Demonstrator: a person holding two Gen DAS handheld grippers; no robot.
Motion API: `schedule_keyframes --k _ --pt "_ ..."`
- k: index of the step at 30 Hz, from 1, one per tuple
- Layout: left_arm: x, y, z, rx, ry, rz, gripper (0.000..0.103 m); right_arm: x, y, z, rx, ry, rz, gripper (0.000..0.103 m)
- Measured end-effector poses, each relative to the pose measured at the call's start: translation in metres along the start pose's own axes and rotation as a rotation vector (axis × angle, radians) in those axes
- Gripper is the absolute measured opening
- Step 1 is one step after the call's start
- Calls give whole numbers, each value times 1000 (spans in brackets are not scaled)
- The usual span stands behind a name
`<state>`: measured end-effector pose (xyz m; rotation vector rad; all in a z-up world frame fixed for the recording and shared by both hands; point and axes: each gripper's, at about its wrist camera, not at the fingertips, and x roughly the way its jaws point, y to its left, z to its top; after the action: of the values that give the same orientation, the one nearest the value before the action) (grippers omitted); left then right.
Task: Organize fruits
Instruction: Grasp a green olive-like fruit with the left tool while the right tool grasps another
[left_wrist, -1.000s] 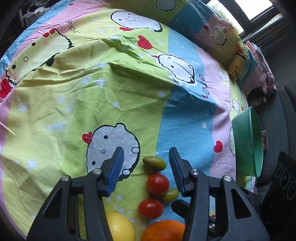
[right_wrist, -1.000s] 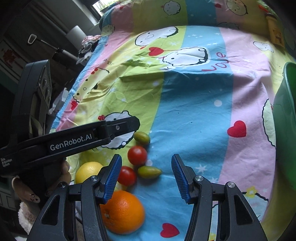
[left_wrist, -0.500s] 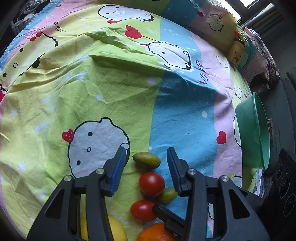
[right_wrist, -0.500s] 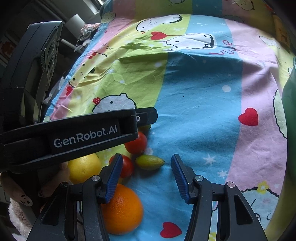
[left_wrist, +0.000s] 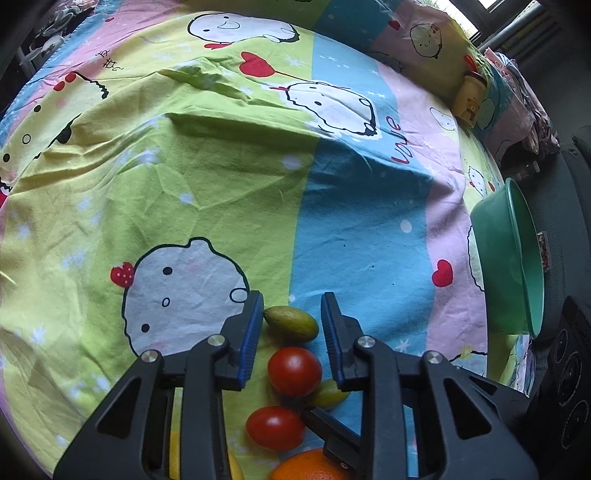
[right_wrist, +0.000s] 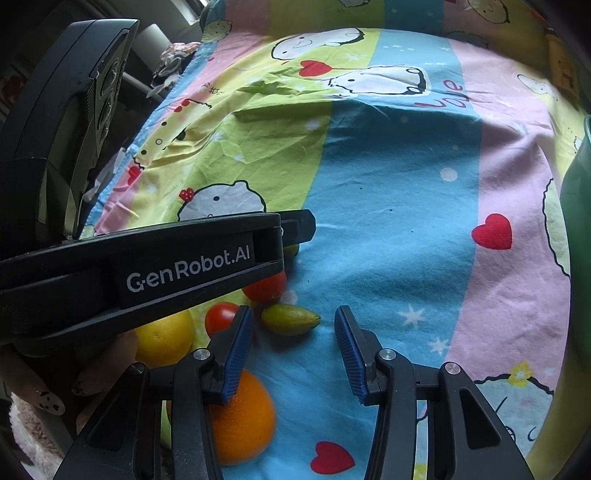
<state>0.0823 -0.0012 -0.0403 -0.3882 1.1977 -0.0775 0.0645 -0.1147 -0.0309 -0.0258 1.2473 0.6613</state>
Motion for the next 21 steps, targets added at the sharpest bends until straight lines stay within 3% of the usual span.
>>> schedule_keyframes --k 6,11,14,21 --pt "2 -2 0 7 -12 16 27 3 7 0 -39 -14 -53 34" --pt "2 -2 -1 5 -18 16 25 2 3 1 -22 -20 -54 33" --pt "0 0 -1 -6 -20 -1 17 -2 -4 2 3 -30 -62 33" --pt "-1 -6 -4 8 -3 8 19 -11 -25 2 68 -48 -85 33"
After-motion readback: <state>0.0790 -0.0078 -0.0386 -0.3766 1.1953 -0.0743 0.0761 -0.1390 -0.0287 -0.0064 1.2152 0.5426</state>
